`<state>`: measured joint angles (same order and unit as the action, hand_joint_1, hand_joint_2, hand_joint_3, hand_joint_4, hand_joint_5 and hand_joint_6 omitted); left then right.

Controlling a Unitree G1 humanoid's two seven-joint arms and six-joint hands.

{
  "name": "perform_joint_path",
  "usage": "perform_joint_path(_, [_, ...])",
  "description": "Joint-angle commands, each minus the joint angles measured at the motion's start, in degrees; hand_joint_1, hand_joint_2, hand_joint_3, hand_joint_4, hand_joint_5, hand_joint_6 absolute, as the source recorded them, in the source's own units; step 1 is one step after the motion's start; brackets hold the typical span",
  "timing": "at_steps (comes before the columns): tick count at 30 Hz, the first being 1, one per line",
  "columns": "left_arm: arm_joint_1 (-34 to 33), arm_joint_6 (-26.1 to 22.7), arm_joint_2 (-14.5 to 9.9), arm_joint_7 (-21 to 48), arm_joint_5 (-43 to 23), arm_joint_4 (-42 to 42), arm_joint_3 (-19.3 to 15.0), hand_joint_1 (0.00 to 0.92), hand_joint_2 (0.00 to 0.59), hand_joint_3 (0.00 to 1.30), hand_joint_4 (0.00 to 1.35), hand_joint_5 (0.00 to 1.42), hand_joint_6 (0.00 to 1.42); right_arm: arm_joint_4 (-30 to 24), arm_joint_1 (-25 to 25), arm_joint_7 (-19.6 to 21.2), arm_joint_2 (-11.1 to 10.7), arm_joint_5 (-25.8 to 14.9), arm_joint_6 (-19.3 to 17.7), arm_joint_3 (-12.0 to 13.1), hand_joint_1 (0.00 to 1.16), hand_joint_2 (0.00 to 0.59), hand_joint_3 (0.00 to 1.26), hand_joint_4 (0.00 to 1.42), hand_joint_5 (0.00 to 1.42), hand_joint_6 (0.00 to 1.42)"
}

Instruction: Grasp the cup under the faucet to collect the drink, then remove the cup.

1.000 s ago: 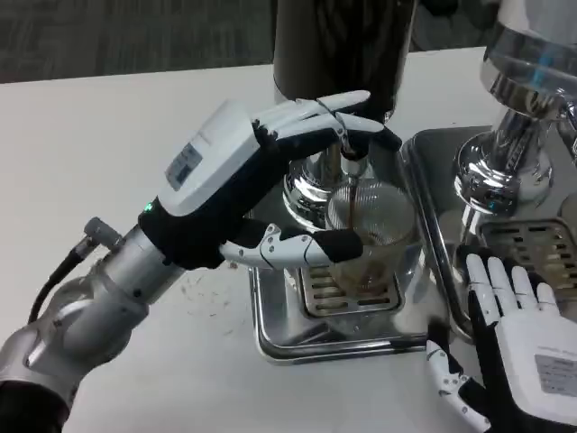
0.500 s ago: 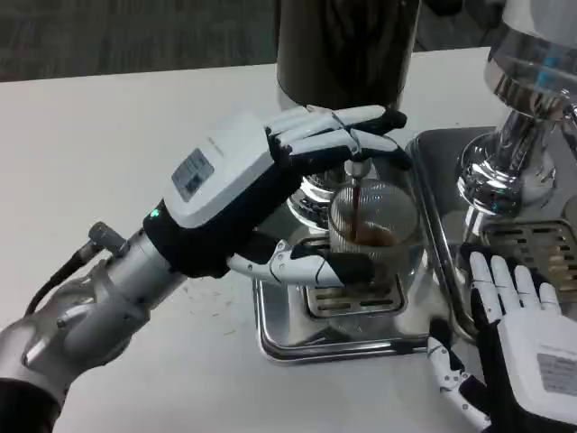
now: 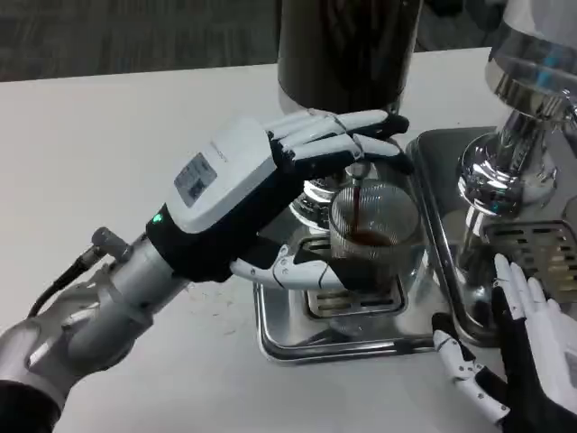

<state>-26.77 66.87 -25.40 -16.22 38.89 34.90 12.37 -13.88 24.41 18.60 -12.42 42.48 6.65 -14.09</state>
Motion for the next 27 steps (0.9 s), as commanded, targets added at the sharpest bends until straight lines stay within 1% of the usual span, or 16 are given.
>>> perform_joint_path(1, [0.83,1.92,-0.31,0.62,2.08,-1.55,2.16,0.056,0.142,0.43,0.22,0.47,0.37,0.42,-2.52,-2.92,0.43,-4.29,-1.26,1.64,0.24,0.275,0.00,0.00,0.00,0.00])
perform_joint_path(4, [0.78,1.66,-0.32,0.33,2.06,-1.39,2.37,0.055,0.139,0.43,0.22,0.47,0.37,0.83,-3.88,-4.42,0.21,-5.70,-2.23,1.67,0.26,0.261,0.00,0.00,0.00,0.00])
perform_joint_path(5, [0.72,1.60,-0.34,0.21,2.09,-1.28,2.43,0.055,0.139,0.43,0.22,0.47,0.37,1.04,-4.55,-5.34,0.32,-6.26,-1.89,1.74,0.27,0.245,0.00,0.00,0.00,0.00])
perform_joint_path(8, [0.58,1.52,-0.35,-0.08,2.03,-1.10,2.55,0.055,0.138,0.43,0.22,0.47,0.37,1.97,-6.39,-6.21,0.70,-6.08,-0.92,1.68,0.29,0.233,0.00,0.00,0.00,0.00])
perform_joint_path(12, [0.56,1.34,-0.41,-0.42,2.03,-1.25,2.60,0.061,0.138,0.43,0.22,0.47,0.37,3.47,-8.30,-7.55,1.30,-7.73,-0.51,2.37,0.31,0.226,0.00,0.00,0.00,0.00])
perform_joint_path(19, [0.70,0.73,-0.77,-1.10,2.33,-1.56,2.59,0.068,0.140,0.43,0.22,0.47,0.37,5.38,-10.92,-8.70,1.30,-9.57,-0.08,3.53,0.32,0.230,0.00,0.00,0.00,0.00])
perform_joint_path(22, [0.81,0.41,-0.88,-1.33,2.39,-1.80,2.62,0.070,0.140,0.43,0.22,0.47,0.37,6.30,-12.30,-9.20,1.34,-9.71,0.38,3.43,0.32,0.230,0.00,0.00,0.00,0.00])
perform_joint_path(27, [0.99,-0.13,-1.21,-1.74,2.46,-2.07,2.66,0.086,0.144,0.43,0.22,0.47,0.37,7.93,-14.22,-9.16,2.15,-9.96,0.53,2.89,0.33,0.230,0.00,0.00,0.00,0.00])
